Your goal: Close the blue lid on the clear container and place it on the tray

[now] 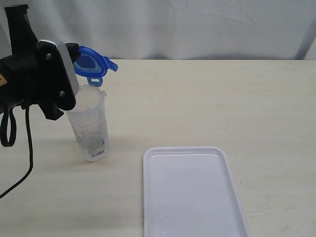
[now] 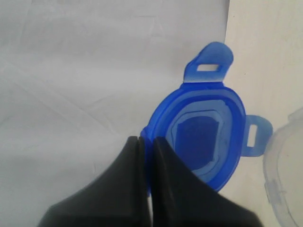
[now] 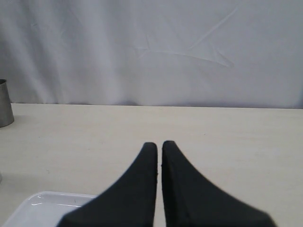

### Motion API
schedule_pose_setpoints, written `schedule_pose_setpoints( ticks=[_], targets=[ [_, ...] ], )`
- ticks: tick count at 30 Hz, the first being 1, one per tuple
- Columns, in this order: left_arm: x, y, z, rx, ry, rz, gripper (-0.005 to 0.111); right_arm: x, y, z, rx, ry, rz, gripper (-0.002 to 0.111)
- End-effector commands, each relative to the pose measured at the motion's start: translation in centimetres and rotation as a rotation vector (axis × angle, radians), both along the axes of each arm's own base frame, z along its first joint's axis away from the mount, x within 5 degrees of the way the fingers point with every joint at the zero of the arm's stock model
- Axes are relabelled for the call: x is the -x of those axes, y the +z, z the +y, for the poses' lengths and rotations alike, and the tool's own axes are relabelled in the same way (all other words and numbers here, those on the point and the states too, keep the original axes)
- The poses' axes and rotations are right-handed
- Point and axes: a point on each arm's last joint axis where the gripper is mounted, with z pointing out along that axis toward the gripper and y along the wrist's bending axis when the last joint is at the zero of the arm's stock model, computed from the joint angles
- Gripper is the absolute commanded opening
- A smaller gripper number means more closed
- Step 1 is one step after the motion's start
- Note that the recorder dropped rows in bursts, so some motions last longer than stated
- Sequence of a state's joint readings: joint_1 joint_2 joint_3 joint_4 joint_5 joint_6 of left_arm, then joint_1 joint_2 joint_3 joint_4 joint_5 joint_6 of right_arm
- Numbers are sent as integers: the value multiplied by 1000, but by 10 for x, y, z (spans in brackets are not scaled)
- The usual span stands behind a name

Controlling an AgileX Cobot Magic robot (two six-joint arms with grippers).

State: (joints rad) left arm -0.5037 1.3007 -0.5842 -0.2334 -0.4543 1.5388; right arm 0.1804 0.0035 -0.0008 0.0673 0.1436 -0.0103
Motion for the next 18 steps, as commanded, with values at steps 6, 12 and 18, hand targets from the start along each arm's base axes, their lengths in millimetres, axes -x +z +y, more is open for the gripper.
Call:
schedule_pose_setpoints(
  ticks=[6,12,18],
  targets=[
    [3,-9,3,-35,23,28,0,0,1,0,-6,-4,-12,4],
    [6,-9,-3,-43,-2,24,0,0,1,0,-6,-4,-12,4],
    [11,-9,-10,-101,-3,4,0,0,1,0,-6,-4,-12,4]
  ],
)
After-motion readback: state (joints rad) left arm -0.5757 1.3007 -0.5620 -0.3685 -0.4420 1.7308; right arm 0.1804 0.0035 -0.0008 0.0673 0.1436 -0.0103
